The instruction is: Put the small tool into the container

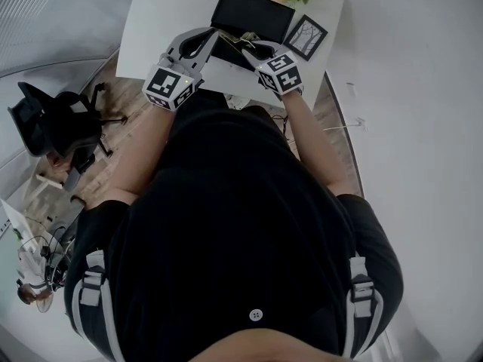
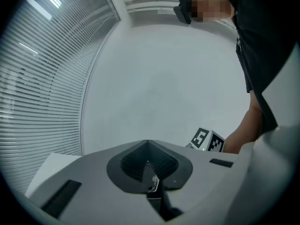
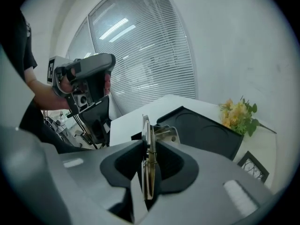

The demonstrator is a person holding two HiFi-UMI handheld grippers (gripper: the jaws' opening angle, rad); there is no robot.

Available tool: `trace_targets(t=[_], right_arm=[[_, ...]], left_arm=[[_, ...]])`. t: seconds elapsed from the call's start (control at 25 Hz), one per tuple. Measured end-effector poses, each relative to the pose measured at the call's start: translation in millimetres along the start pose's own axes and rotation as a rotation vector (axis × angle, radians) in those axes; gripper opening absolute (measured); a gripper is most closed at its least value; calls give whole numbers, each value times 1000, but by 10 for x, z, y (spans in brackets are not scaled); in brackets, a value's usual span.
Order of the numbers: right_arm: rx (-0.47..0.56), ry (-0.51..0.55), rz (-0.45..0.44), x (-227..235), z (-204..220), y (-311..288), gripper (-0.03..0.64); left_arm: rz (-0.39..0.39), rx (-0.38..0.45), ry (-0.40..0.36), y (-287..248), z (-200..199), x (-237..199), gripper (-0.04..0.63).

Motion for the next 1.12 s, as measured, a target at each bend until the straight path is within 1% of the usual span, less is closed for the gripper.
trace_targets(t=[0.2, 0.44, 0.6, 0.84, 1.0, 1.12], right_arm=[[-77, -5, -14, 59, 165, -154, 100], [-161, -24, 5, 127, 283, -343, 100], [-226, -22, 5, 168, 344, -493, 100], [-291, -19, 3, 195, 405, -593, 100], [-333, -15, 16, 222, 427, -615, 100], [-349, -19, 6, 231, 466, -662, 100]], left_arm=[[12, -20, -7, -36, 124, 19, 8], [25, -11, 15, -52, 233, -25, 8], [30, -15, 15, -89, 311, -67, 8], [34, -14, 22, -157, 323, -65, 8], [46, -12, 12, -210, 307, -38, 8], [52, -13, 3, -238, 300, -22, 8]])
Point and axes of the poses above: the fingertips, and each gripper's own axes: y backward along the fingers, x to its right, z out of its underside, the point moved 7 cm from there along y, backward along the fingers, and after that the axes turned 2 degrees about -x, right-handed, at the moved point
